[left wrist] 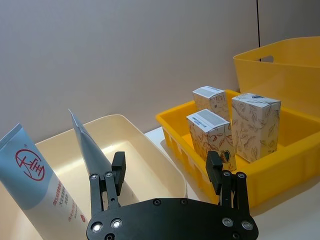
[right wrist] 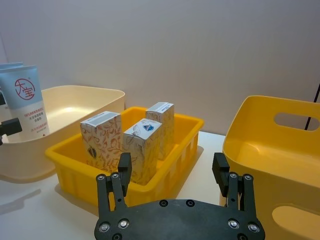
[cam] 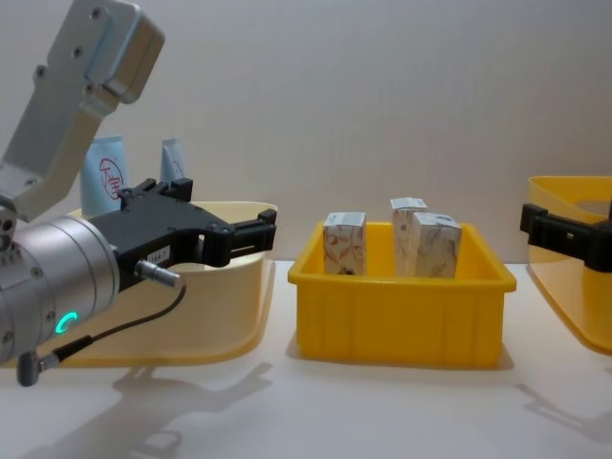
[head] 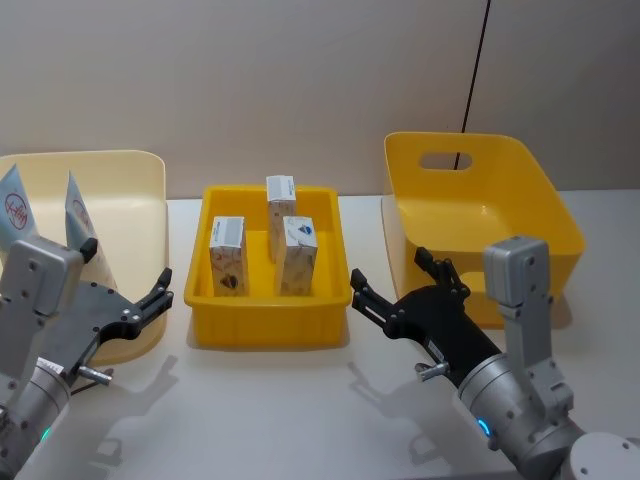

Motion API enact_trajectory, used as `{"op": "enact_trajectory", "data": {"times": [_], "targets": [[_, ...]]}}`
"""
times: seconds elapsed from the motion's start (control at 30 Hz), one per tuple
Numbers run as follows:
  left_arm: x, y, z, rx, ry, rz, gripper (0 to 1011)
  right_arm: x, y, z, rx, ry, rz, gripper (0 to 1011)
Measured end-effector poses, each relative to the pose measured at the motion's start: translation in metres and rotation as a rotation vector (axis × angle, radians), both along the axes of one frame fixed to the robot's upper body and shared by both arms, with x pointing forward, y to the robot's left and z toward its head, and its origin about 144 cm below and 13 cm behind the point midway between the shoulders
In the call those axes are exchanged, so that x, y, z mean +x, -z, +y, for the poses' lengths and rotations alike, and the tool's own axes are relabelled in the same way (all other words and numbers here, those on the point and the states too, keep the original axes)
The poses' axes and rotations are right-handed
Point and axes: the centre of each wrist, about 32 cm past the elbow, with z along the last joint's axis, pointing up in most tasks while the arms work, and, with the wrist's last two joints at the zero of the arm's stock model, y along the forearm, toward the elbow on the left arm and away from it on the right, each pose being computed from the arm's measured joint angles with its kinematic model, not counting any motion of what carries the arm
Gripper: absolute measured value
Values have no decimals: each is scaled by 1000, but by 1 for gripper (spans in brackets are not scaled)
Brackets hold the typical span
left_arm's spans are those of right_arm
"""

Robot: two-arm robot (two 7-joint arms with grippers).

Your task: Bimanual collaborative sorting of washing and personal care products

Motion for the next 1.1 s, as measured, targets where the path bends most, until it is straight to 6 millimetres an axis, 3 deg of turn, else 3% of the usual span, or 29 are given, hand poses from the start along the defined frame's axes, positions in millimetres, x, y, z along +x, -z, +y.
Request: {"op": "enact_trajectory", "data": {"times": [1.1], "targets": [[0, 0, 0, 0, 0, 0, 1002, 0, 0, 0, 0, 0, 0, 1002]]}}
